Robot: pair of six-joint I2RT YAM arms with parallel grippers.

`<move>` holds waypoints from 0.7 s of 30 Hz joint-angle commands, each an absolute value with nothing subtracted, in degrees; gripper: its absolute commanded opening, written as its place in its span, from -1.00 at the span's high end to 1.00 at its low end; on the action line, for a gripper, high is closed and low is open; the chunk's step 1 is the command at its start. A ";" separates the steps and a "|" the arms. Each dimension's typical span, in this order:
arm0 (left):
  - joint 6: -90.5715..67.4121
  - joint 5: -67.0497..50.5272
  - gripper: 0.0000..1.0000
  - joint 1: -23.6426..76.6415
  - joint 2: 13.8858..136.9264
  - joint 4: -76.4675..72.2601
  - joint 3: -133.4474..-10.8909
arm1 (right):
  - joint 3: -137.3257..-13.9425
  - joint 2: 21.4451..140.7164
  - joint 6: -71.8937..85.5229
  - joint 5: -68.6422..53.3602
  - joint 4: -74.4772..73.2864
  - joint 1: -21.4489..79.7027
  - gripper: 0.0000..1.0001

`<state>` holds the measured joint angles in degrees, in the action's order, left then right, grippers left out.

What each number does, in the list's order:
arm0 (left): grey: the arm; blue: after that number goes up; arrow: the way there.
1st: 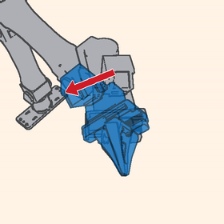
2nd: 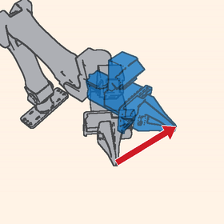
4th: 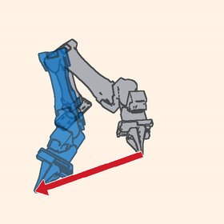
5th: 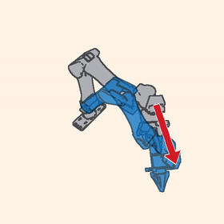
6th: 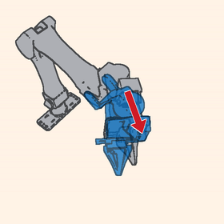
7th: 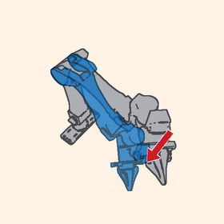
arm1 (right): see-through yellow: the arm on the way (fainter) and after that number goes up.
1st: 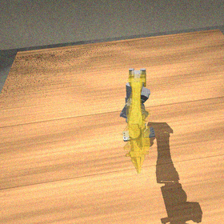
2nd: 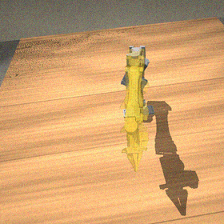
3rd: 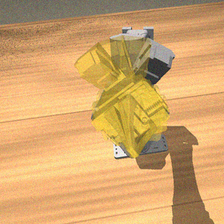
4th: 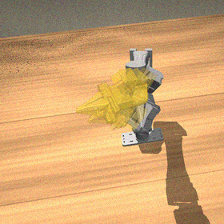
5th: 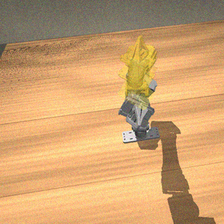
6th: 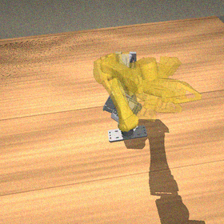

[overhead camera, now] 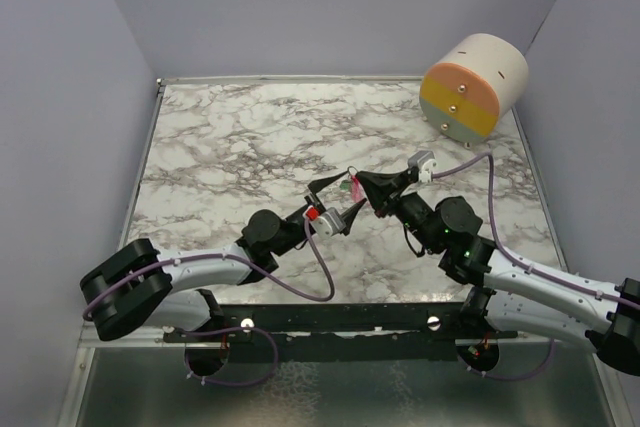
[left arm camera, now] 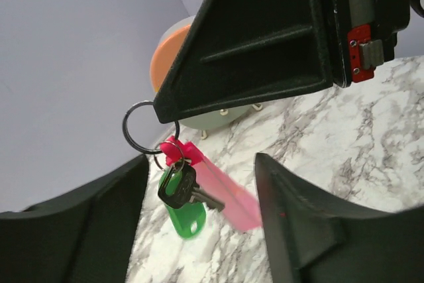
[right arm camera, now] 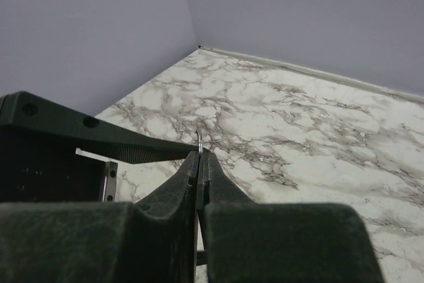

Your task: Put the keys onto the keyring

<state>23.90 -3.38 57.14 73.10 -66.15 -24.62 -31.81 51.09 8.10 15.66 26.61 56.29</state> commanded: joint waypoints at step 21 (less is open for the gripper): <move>15.69 -2.02 0.22 54.40 61.20 -56.30 -27.14 | -27.69 43.92 1.44 14.12 25.18 56.56 0.99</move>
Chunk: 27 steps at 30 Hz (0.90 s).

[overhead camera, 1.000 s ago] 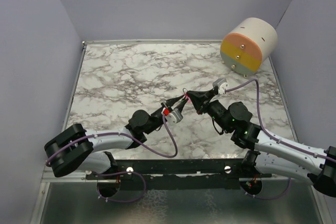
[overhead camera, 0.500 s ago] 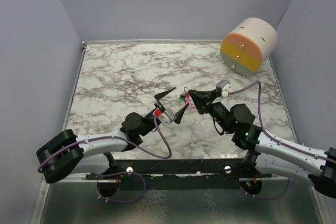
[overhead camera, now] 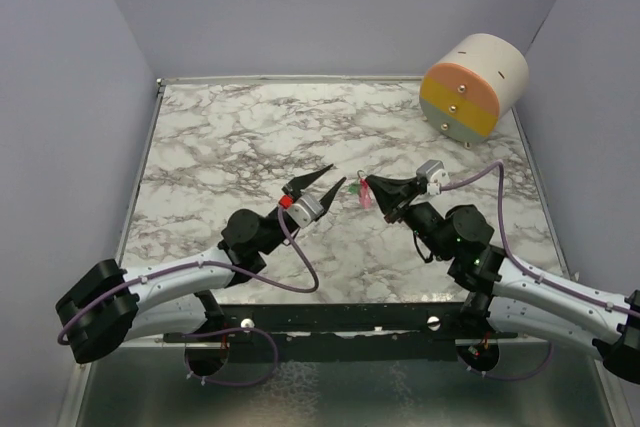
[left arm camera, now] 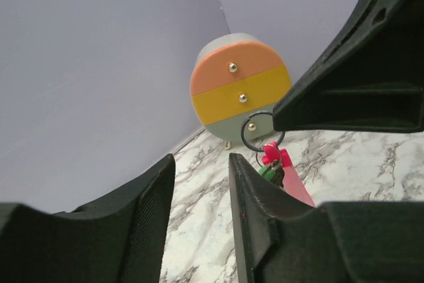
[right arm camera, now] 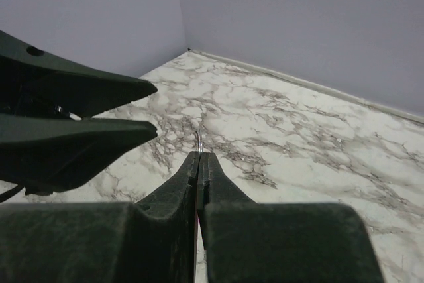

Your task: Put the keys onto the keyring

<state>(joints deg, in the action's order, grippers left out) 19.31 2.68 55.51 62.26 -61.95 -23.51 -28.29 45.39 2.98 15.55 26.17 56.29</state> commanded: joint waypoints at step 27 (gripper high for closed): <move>11.67 -15.86 0.19 49.37 65.73 -45.28 -34.71 | -28.02 43.50 0.40 8.64 23.44 56.64 0.99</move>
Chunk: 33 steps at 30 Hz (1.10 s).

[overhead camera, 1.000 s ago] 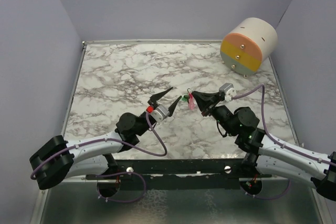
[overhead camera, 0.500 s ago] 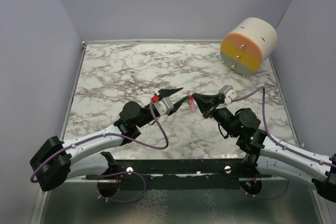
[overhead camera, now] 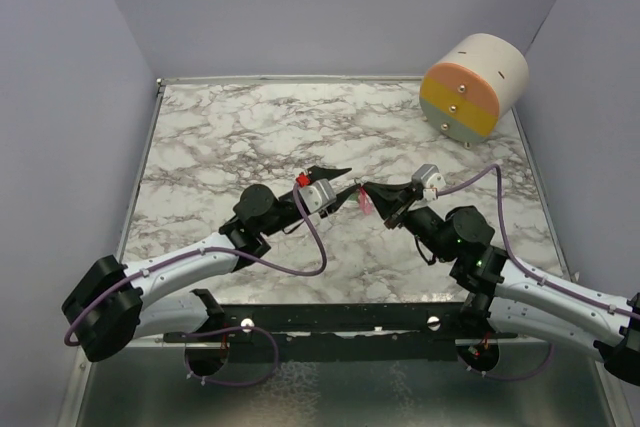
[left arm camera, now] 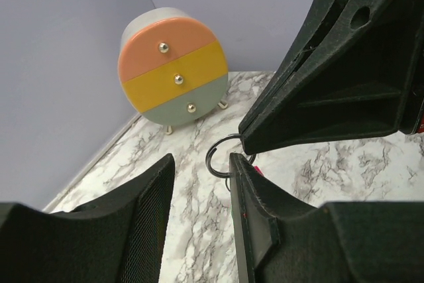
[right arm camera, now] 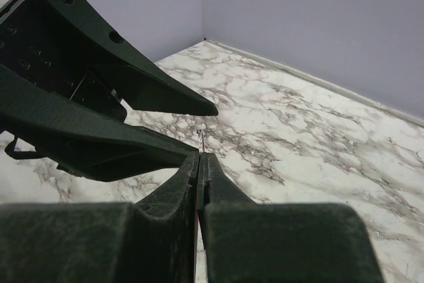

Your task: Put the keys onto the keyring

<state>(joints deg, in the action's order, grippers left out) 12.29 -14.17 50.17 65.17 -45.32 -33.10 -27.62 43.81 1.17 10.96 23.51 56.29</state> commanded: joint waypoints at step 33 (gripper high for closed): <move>11.99 -19.68 1.00 47.94 66.01 -45.33 -35.16 | -29.61 45.25 1.00 7.77 22.26 56.58 0.99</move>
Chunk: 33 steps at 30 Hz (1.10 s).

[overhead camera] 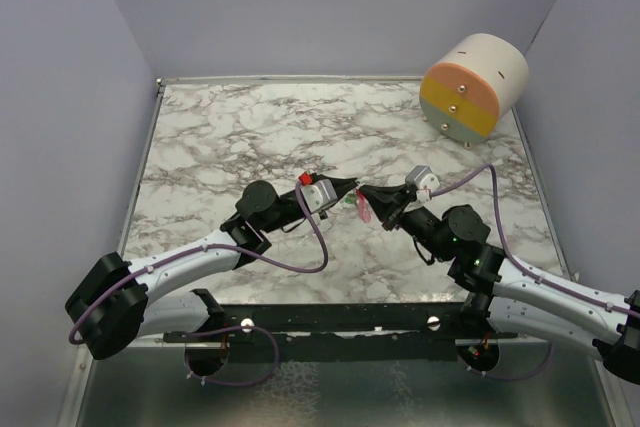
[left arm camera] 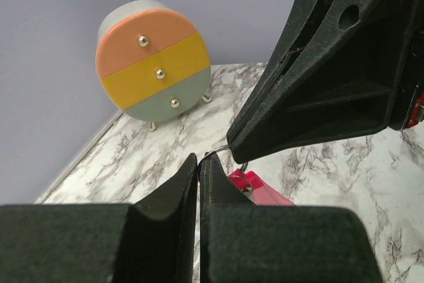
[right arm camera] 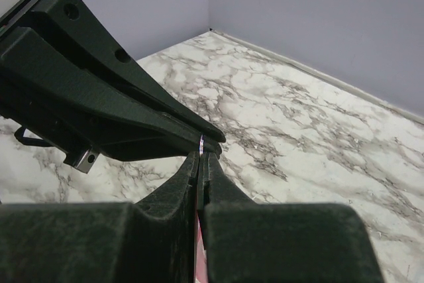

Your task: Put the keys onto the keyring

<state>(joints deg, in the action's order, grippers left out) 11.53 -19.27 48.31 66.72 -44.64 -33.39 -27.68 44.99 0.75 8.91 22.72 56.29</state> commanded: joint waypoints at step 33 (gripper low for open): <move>9.95 -15.59 1.00 47.89 62.97 -39.50 -36.71 | -28.38 51.53 -2.57 16.09 24.20 56.56 -0.32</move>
